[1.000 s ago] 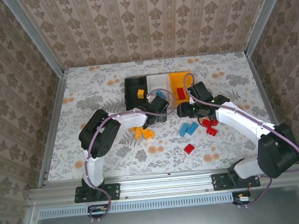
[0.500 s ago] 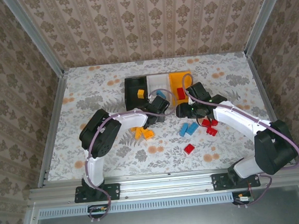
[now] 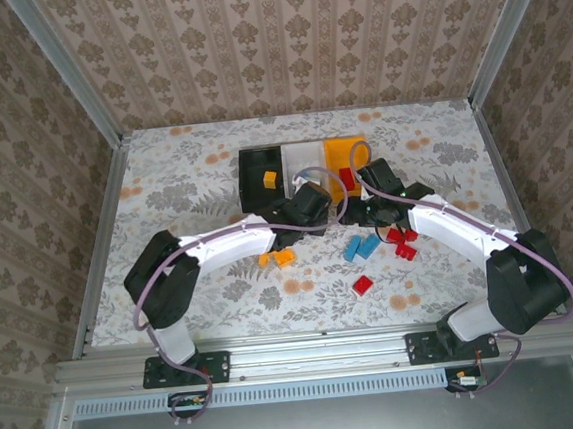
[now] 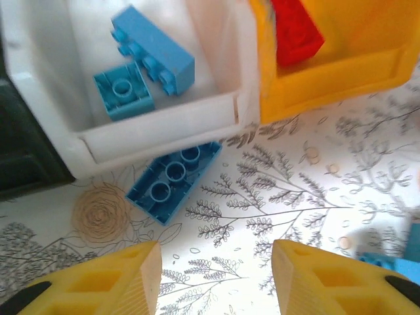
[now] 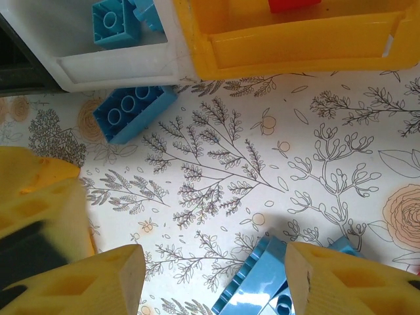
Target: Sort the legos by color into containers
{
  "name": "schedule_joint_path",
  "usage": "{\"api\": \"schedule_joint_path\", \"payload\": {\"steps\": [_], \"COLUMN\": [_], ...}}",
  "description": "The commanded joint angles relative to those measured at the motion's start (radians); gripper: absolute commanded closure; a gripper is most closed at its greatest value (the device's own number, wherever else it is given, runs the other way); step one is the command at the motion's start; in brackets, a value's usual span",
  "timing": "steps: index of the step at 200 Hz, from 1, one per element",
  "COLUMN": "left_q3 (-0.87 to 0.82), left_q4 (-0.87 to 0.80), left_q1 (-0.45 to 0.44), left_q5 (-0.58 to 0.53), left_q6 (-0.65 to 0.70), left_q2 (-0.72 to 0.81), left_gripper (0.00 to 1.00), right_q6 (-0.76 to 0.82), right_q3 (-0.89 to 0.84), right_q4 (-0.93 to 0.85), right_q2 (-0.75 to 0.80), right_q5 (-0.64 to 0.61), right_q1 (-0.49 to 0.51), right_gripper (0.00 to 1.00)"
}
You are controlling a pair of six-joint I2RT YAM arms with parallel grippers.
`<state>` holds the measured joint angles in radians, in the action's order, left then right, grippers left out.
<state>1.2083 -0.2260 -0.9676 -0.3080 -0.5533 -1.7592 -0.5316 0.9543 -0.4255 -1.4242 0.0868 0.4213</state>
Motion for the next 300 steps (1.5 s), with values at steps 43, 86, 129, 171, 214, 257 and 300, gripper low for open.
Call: {"api": "schedule_joint_path", "payload": {"steps": [43,86,129,171,214,257,300], "left_q3": [0.039,0.044,0.007,0.014,0.058,0.114,0.121], "left_q4": [-0.104,-0.058,0.012,0.060,0.107,0.117,0.123], "left_q1": [0.033,0.054,0.117,0.170,0.172,0.119,0.099], "left_q5": [0.043,0.143,0.208,0.240,0.274,0.262,0.263], "left_q6": [0.030,0.029,0.058,0.124,0.186,0.217,0.208], "left_q2": [0.021,-0.103,-0.171,-0.229,-0.293,-0.340,-0.356], "left_gripper": [0.29,0.24,0.23,0.24,0.24,0.25,0.32], "right_q6": [-0.015,-0.001,0.013,0.010,0.010,-0.004,-0.004], "right_q3": [-0.009,-0.008,-0.008,-0.005,0.016,0.030,0.032], "right_q4": [-0.007,-0.013,-0.026,-0.030,-0.052,-0.047,-0.049], "right_q2": [0.012,0.001,-0.002,-0.013,-0.025,-0.048,-0.050], "right_q5": [0.008,0.004,-0.002,-0.004,-0.008,0.008,-0.003], "right_q1": [0.002,0.001,-0.004,-0.003,-0.004,-0.002,-0.001], "right_gripper": [0.37,0.35,0.34,0.34,0.34,0.35,0.35]}}
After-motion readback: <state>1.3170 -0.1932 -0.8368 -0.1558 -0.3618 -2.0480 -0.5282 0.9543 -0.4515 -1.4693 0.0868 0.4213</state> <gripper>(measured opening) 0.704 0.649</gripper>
